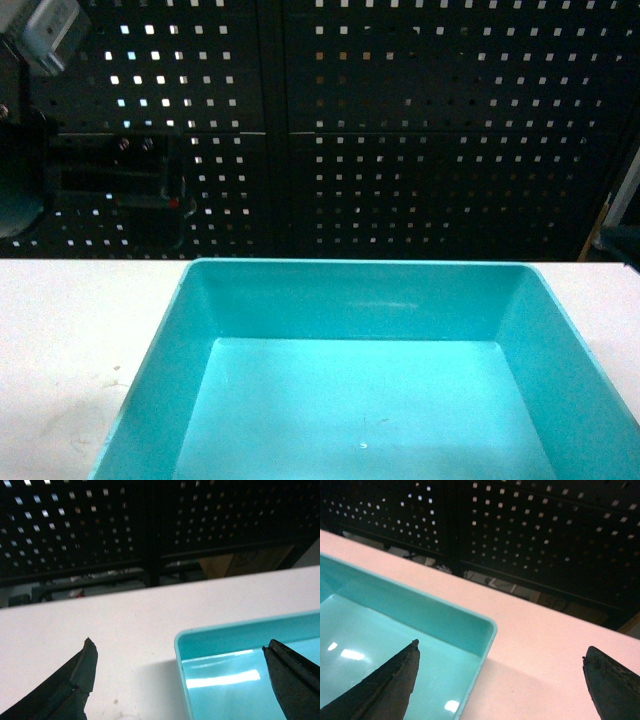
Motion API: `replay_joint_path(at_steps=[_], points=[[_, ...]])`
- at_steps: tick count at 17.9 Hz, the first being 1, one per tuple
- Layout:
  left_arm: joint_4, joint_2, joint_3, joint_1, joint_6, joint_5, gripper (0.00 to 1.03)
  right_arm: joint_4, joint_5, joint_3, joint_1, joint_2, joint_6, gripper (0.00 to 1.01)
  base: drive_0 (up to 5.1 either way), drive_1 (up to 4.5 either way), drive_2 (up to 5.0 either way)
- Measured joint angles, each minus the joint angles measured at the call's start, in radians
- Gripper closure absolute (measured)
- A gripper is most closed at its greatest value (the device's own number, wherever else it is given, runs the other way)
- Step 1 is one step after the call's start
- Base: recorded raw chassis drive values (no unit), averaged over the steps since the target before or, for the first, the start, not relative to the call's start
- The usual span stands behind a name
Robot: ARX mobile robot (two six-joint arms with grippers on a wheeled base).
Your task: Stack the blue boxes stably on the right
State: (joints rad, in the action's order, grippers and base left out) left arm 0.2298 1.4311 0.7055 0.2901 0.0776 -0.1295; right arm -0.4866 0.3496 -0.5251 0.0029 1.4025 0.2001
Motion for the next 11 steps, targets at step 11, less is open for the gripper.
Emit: replay_joint_path(at_steps=[11], points=[[-0.056, 0.066, 0.011, 0.056, 0.061, -0.05, 0.05, 0.032, -0.026, 0.023, 0.116, 0.063, 0.001, 0.03, 0.0, 0.0, 0.0]])
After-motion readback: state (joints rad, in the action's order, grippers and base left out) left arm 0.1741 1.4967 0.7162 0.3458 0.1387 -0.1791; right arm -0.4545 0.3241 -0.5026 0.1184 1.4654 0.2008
